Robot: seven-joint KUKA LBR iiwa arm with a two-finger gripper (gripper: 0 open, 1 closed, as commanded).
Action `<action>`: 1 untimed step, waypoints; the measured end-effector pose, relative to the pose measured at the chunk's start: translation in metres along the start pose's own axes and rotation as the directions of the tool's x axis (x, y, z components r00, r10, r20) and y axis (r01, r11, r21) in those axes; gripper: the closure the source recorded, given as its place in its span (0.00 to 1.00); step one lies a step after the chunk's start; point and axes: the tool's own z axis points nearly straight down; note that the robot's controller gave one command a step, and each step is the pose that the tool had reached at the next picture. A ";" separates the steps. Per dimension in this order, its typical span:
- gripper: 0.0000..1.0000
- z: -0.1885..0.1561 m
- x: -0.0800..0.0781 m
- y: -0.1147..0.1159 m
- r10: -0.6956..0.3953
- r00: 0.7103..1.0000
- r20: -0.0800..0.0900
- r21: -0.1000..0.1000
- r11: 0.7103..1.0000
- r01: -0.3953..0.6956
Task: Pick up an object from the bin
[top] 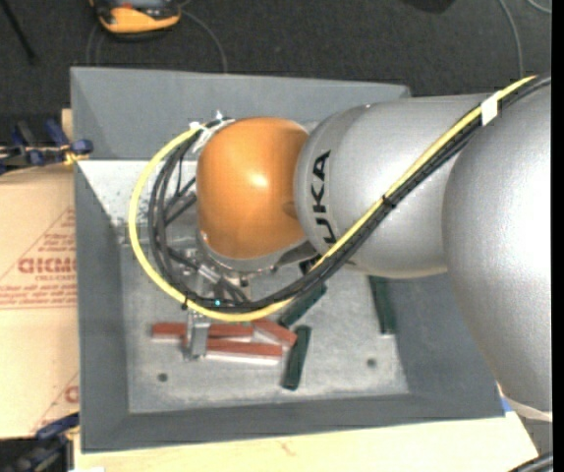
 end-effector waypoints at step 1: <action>0.00 -0.004 -0.002 -0.001 0.004 1.000 0.008 -0.002 1.000 -0.004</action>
Offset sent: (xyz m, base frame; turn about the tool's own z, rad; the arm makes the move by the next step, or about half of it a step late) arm 0.0113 -0.0579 -0.0900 -0.0364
